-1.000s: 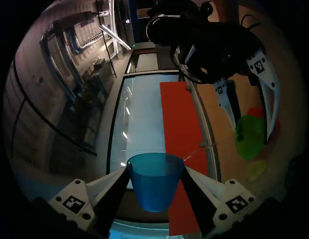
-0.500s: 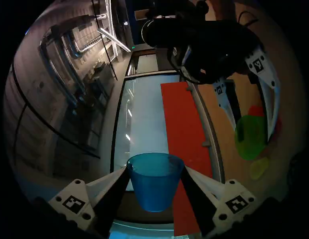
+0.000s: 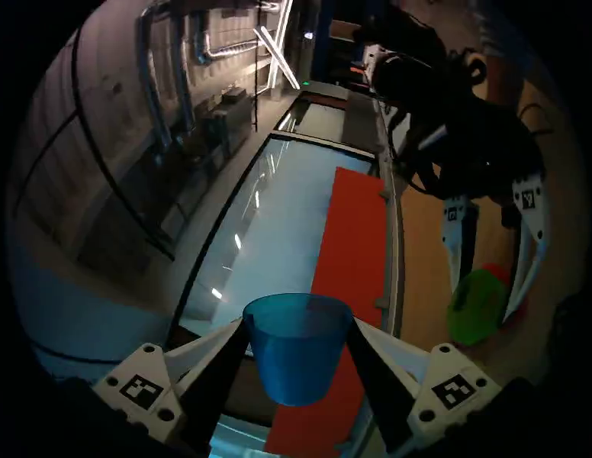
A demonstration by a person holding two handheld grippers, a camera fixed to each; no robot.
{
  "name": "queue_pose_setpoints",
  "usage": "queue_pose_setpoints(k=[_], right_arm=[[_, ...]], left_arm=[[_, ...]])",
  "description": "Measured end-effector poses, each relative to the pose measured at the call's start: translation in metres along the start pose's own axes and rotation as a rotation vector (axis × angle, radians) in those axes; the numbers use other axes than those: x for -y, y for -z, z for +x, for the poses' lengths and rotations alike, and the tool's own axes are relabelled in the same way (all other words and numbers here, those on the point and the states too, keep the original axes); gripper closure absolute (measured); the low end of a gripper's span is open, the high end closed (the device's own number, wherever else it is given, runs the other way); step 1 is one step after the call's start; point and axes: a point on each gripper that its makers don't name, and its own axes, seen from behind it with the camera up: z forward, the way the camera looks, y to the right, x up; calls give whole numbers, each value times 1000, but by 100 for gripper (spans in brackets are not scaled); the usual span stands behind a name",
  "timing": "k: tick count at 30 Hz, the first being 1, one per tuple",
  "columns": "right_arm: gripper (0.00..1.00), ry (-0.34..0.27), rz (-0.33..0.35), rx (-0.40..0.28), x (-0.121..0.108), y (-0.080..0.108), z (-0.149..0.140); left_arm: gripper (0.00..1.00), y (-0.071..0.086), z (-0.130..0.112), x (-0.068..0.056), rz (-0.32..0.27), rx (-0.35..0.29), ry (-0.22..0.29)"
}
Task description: Pour water
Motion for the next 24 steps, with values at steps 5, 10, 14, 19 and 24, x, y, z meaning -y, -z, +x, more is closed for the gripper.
queue_pose_setpoints(k=[5,10,14,19,24], right_arm=[[10,-1,-6,-6,-2,1,3],[10,3,-15,-6,-3,3,6],[10,2,-19,-10,-5,4,7],[10,1,-25,-15,-7,6,10],[10,3,-29,-18,-9,8,11]], left_arm=[[14,-1,-12,3,-2,12,185],[14,3,-23,3,-3,25,351],[14,4,-31,1,-8,35,485],[14,2,-41,-2,-18,40,658],[14,5,-49,-3,-33,35,836]])
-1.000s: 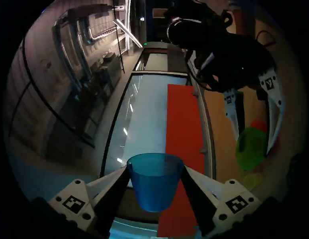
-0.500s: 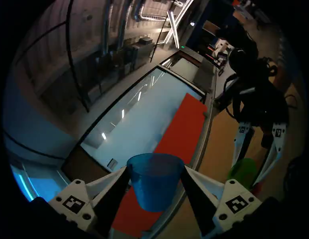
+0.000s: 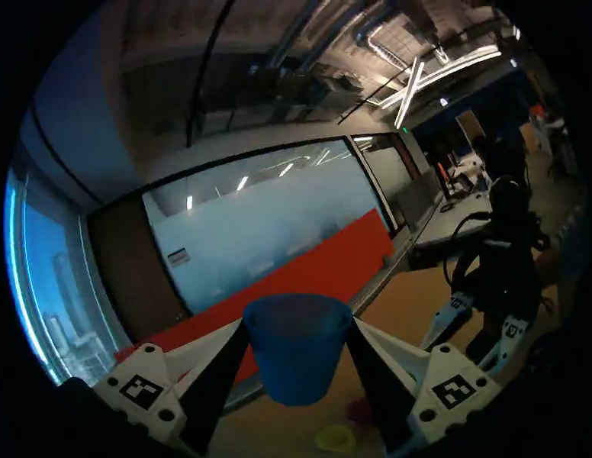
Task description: Pour water
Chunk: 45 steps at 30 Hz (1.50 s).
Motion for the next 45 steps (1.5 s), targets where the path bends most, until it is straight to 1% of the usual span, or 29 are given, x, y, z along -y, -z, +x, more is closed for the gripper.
queue_pose_setpoints(k=[3,6,8,11,14,17,23,35,41,45], right_arm=[[10,0,0,-2,-1,1,0],[10,-2,-1,-3,-1,2,0],[10,-3,-3,-4,-2,2,0],[10,-5,-5,-4,-3,3,0],[10,-10,-9,-3,-5,4,1],[10,-12,-15,2,-7,6,2],[10,-14,-38,13,-16,14,2],[10,-9,-112,37,-48,44,-2],[10,-8,-150,52,-65,59,-6],[10,-8,-174,58,-76,67,-8]], left_arm=[[14,2,-3,3,-11,-6,98],[14,3,-5,5,-20,-12,181],[14,3,-8,6,-26,-13,225],[14,3,-14,9,-26,-11,266],[14,3,-24,12,-16,-1,279],[14,6,-34,14,-9,12,279],[14,9,-55,14,0,34,301],[14,17,-94,9,6,73,353],[13,21,-112,4,3,94,366],[13,24,-122,3,0,107,369]])
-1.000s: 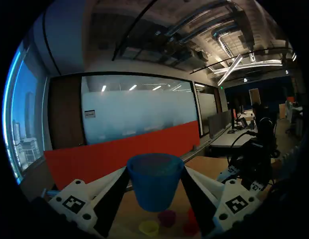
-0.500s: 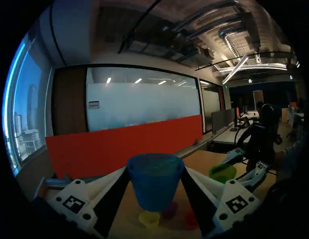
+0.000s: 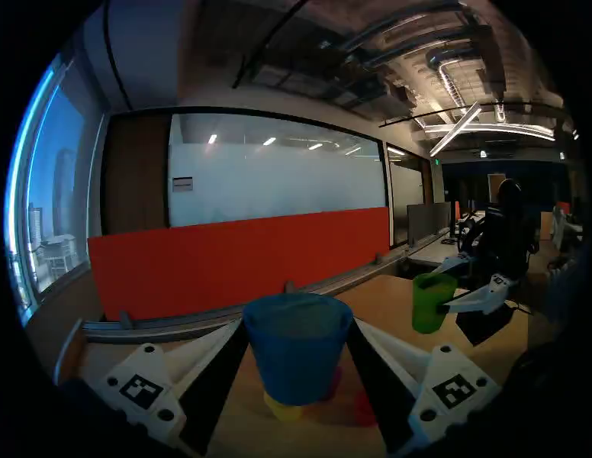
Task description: Pour water
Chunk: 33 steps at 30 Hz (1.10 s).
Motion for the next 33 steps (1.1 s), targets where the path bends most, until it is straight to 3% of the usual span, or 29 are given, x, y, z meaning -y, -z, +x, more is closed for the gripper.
queue_pose_setpoints(k=[14,33], right_arm=[[10,-19,-65,21,-32,11,-7],[10,-20,-40,195,-37,14,-72]], left_arm=[[13,1,-34,8,1,51,12],[13,-3,-106,-3,-45,201,-19]])
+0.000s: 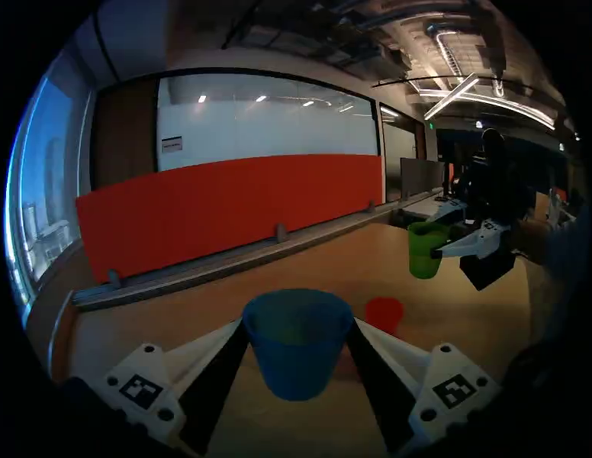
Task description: Pour water
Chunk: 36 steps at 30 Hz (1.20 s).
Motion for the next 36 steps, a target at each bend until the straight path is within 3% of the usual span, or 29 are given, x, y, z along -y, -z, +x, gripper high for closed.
queue_pose_setpoints(k=[24,36], right_arm=[[9,-15,33,193,-9,-11,-72],[9,-20,33,245,-14,-15,-98]], left_arm=[[13,-28,-84,-14,-60,209,-28],[13,-35,-120,-21,-93,295,-42]])
